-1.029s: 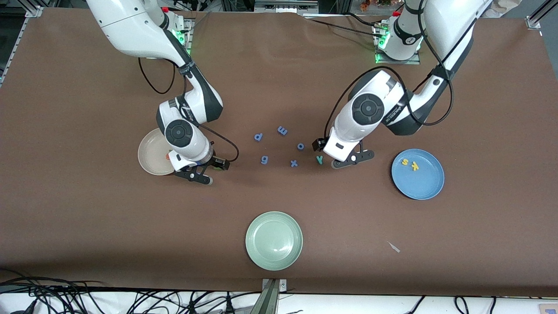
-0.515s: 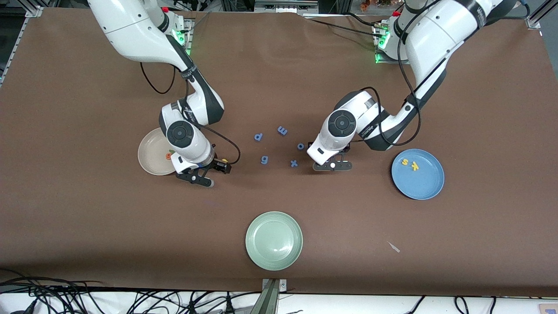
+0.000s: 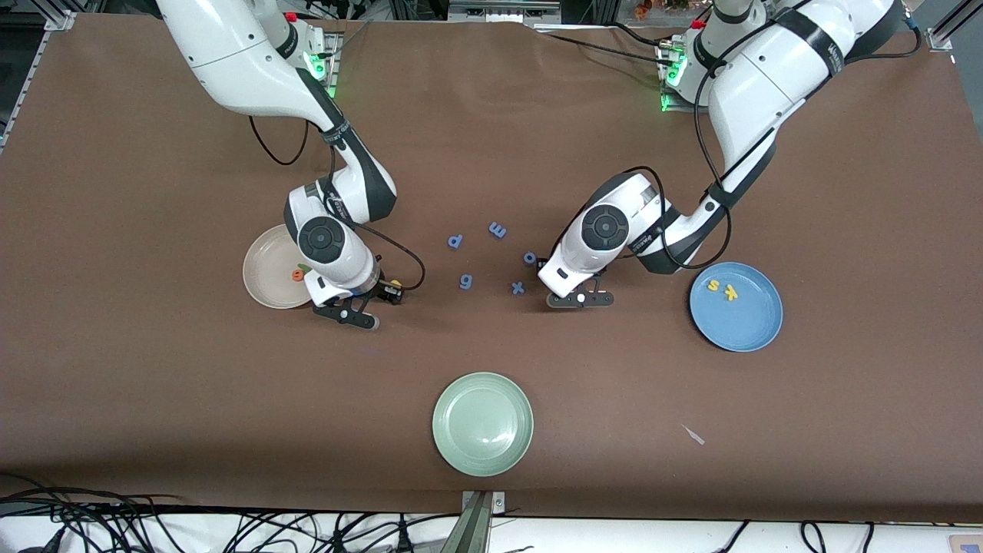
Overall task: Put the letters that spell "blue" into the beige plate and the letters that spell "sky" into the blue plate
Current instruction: 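Grasp the green d with the right gripper while the left gripper grasps teal y, then drop the green d on the white plate while the left gripper drops the y, then grasp the yellow u with the right gripper while the left gripper withdraws, then drop the yellow u on the white plate with the right gripper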
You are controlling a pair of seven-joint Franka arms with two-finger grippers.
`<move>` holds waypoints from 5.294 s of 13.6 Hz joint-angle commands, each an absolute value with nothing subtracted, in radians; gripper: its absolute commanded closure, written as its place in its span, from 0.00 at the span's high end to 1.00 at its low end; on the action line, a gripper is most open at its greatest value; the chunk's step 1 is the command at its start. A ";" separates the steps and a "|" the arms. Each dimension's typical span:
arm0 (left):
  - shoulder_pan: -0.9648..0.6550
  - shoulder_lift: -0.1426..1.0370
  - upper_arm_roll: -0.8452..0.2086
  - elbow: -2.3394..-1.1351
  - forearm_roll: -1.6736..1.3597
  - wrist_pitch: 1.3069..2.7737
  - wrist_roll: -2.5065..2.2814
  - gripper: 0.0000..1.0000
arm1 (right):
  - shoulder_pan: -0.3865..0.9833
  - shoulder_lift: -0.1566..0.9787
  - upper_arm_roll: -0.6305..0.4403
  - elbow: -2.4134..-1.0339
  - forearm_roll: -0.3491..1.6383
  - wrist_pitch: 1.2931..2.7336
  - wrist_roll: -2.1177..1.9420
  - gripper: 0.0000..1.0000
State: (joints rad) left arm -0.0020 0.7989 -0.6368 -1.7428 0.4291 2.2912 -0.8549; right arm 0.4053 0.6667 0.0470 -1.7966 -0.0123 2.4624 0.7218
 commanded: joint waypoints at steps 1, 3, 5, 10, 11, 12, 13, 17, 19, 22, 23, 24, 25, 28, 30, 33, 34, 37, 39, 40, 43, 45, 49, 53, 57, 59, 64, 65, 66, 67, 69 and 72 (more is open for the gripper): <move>-0.044 0.811 -0.594 -1.723 0.460 2.295 -0.845 0.69 | 0.431 0.669 0.051 -1.813 -0.006 2.473 0.767 0.24; -0.049 0.811 -0.594 -1.724 0.460 2.295 -0.877 0.58 | 0.437 0.669 0.049 -1.813 -0.006 2.471 0.770 0.16; -0.057 0.811 -0.594 -1.729 0.460 2.295 -0.893 0.36 | 0.434 0.660 0.045 -1.809 -0.009 2.464 0.743 0.13; -0.038 0.795 -0.595 -1.730 0.460 2.280 -0.882 0.00 | 0.376 0.600 0.029 -1.675 -0.005 2.127 0.553 0.13; -0.032 0.776 -0.598 -1.730 0.460 2.261 -0.881 0.00 | 0.362 0.575 0.022 -1.672 -0.005 2.065 0.507 0.13; -0.028 0.744 -0.600 -1.729 0.459 2.217 -0.877 0.00 | 0.359 0.552 0.000 -1.677 -0.011 2.022 0.464 0.13; -0.025 0.701 -0.600 -1.727 0.459 2.159 -0.867 0.00 | 0.359 0.529 -0.026 -1.692 -0.012 2.001 0.404 0.13; 0.069 0.572 -0.603 -1.724 0.442 1.946 -0.605 0.00 | 0.360 0.401 -0.132 -1.950 -0.020 2.133 0.213 0.15; 0.150 0.534 -0.604 -1.723 0.439 1.828 -0.389 0.00 | 0.359 0.358 -0.150 -2.046 -0.025 2.213 0.195 0.26; 0.328 0.532 -0.604 -1.713 0.439 1.753 0.003 0.00 | 0.360 0.348 -0.150 -2.043 -0.021 2.191 0.216 0.74; 0.375 0.535 -0.604 -1.710 0.437 1.759 0.125 0.00 | 0.367 0.348 -0.138 -2.028 -0.015 2.178 0.247 0.75; 0.418 0.541 -0.604 -1.710 0.424 1.770 0.220 0.00 | 0.370 0.350 -0.114 -2.017 -0.015 2.169 0.300 0.76; 0.449 0.551 -0.603 -1.712 0.417 1.799 0.286 0.00 | 0.373 0.356 -0.079 -2.000 -0.014 2.169 0.360 0.79; 0.517 0.635 -0.598 -1.717 0.433 1.903 0.519 0.03 | 0.397 0.423 0.006 -1.921 -0.005 2.200 0.576 0.79; 0.551 0.679 -0.598 -1.721 0.434 1.954 0.622 0.04 | 0.434 0.484 0.024 -1.852 -0.002 2.235 0.690 0.79; 0.538 0.663 -0.606 -1.713 0.439 1.954 0.643 0.98 | 0.500 0.557 0.029 -1.819 -0.002 2.331 0.825 0.79; 0.535 0.634 -0.612 -1.712 0.437 1.950 0.666 1.00 | 0.502 0.578 0.029 -1.821 -0.002 2.361 0.827 0.79; 0.532 0.562 -0.632 -1.710 0.419 1.934 0.652 1.00 | 0.514 0.617 0.028 -1.824 -0.003 2.428 0.845 0.79; 0.532 0.505 -0.634 -1.707 0.391 1.919 0.612 1.00 | 0.512 0.627 0.026 -1.836 -0.011 2.456 0.836 0.79; 0.532 0.477 -0.638 -1.701 0.359 1.916 0.586 1.00 | 0.511 0.627 0.026 -1.842 -0.012 2.459 0.835 0.78; 0.529 0.448 -0.681 -1.614 0.316 1.794 0.447 1.00 | 0.511 0.637 0.026 -1.850 -0.020 2.479 0.831 0.64; 0.529 0.448 -0.727 -1.541 0.313 1.705 0.355 1.00 | 0.509 0.641 0.023 -1.864 -0.025 2.499 0.828 0.50; 0.531 0.446 -0.821 -1.379 0.313 1.522 0.188 1.00 | 0.506 0.631 0.011 -1.873 -0.025 2.493 0.778 0.30; 0.343 0.266 -0.586 -1.407 0.217 1.542 0.086 1.00 | 0.506 0.531 -0.018 -1.856 -0.023 2.299 0.695 0.21; -0.021 0.117 -0.095 -1.580 0.020 1.627 0.069 1.00 | 0.505 0.402 -0.119 -1.885 -0.023 2.081 0.447 0.21; -0.040 0.054 -0.052 -1.675 0.028 1.684 0.052 1.00 | 0.505 0.329 -0.194 -1.926 -0.023 2.017 0.295 0.21; -0.014 -0.040 -0.044 -1.832 0.032 1.838 -0.087 1.00 | 0.505 0.193 -0.259 -2.157 -0.025 2.149 0.222 0.65; -0.005 -0.019 -0.041 -1.804 0.029 1.836 -0.087 1.00 | 0.505 0.195 -0.261 -2.140 -0.023 2.140 0.219 0.88; 0.009 -0.002 -0.043 -1.774 0.029 1.818 -0.087 1.00 | 0.505 0.198 -0.261 -2.113 -0.021 2.123 0.222 0.98; 0.009 0.005 -0.044 -1.754 0.029 1.806 -0.087 1.00 | 0.505 0.204 -0.261 -2.074 -0.021 2.090 0.222 0.99; 0.002 0.006 -0.049 -1.744 0.029 1.805 -0.086 1.00 | 0.505 0.222 -0.261 -1.963 -0.018 1.990 0.222 0.99; 0.000 0.006 -0.051 -1.737 0.032 1.804 -0.083 1.00 | 0.503 0.224 -0.261 -1.785 -0.008 1.820 0.218 1.00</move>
